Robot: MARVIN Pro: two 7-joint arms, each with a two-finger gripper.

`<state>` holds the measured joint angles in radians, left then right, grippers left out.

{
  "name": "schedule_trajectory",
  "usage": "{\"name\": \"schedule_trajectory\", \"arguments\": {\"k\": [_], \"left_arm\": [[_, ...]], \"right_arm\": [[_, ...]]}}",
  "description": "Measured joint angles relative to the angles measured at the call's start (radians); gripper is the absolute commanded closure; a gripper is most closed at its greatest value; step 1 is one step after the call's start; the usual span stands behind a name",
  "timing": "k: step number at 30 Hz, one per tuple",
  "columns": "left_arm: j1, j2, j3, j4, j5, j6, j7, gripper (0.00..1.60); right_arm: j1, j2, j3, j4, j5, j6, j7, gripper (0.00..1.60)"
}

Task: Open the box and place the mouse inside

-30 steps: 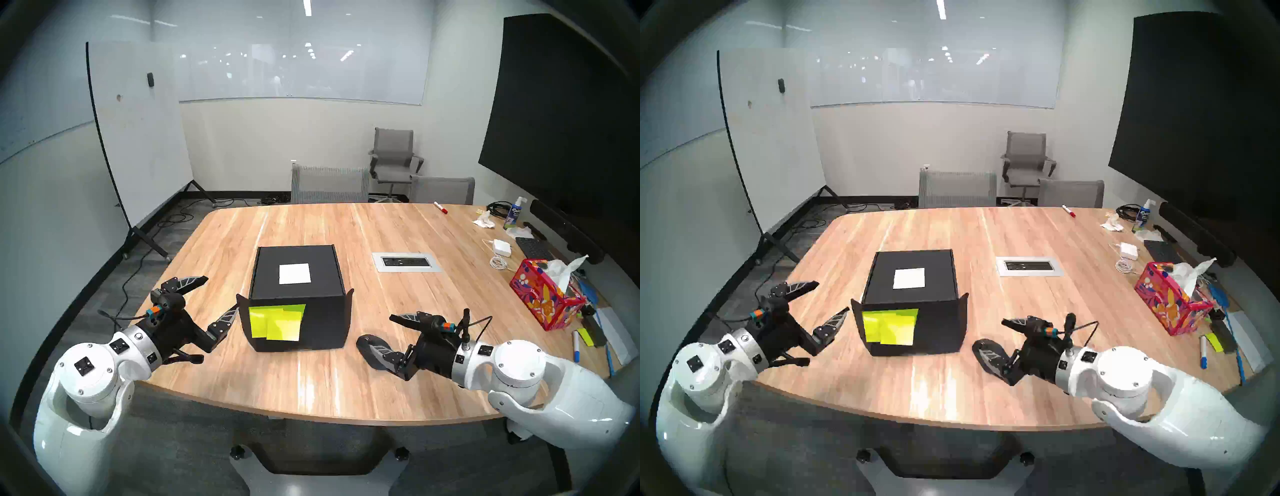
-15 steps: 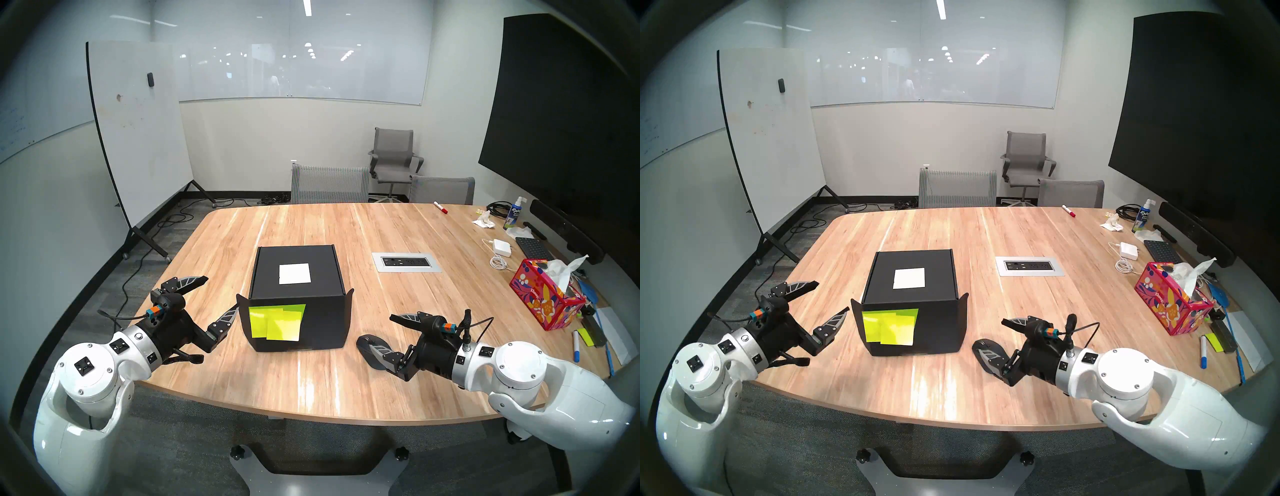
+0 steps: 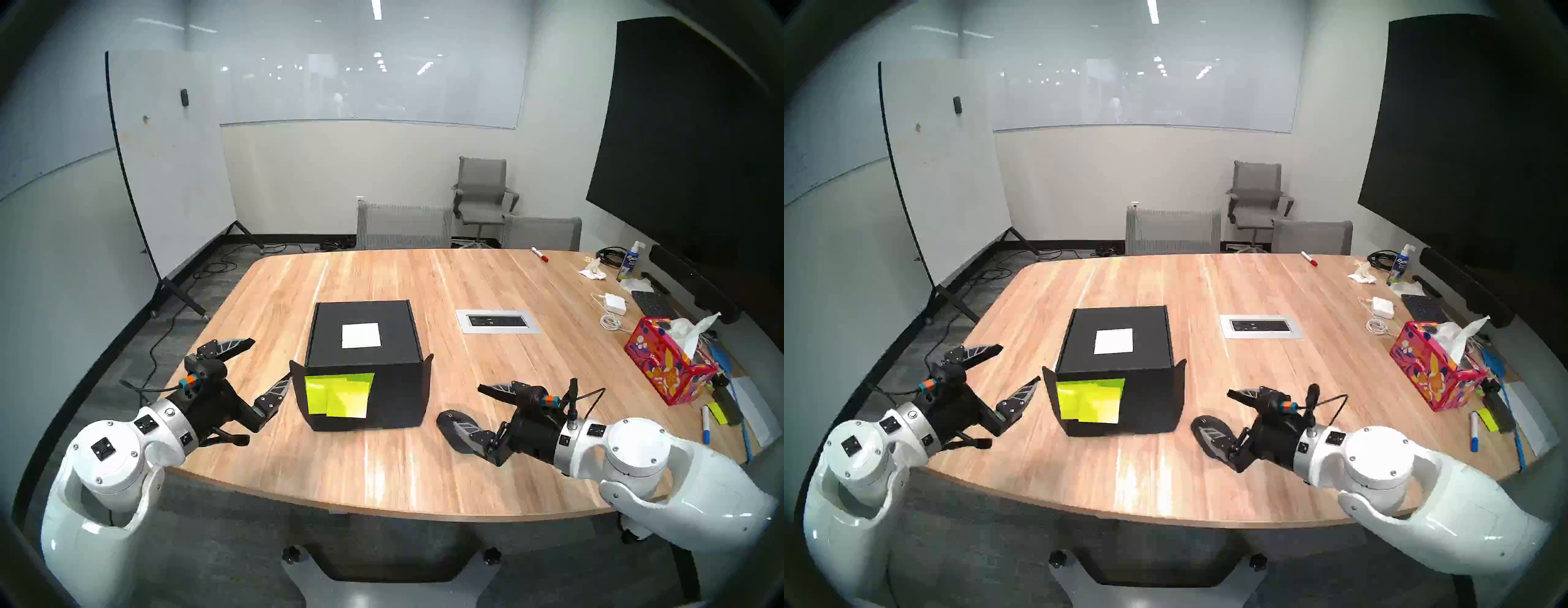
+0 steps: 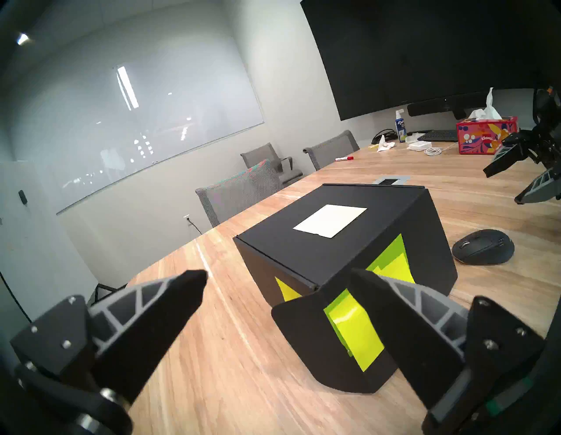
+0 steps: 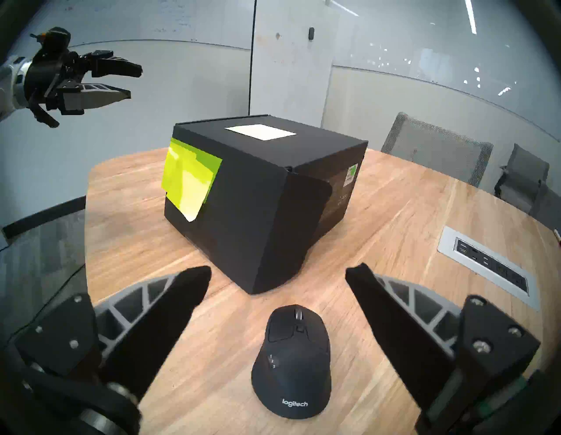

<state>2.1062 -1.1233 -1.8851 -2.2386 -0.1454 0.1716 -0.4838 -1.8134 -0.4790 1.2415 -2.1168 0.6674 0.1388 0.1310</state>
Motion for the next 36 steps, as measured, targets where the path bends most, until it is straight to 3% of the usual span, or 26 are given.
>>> {"name": "schedule_trajectory", "arguments": {"k": [36], "left_arm": [[0.0, 0.0, 0.0, 0.0, 0.0, 0.0, 0.0, 0.0]], "right_arm": [[0.002, 0.003, -0.001, 0.0, 0.003, -0.002, 0.0, 0.0]]}}
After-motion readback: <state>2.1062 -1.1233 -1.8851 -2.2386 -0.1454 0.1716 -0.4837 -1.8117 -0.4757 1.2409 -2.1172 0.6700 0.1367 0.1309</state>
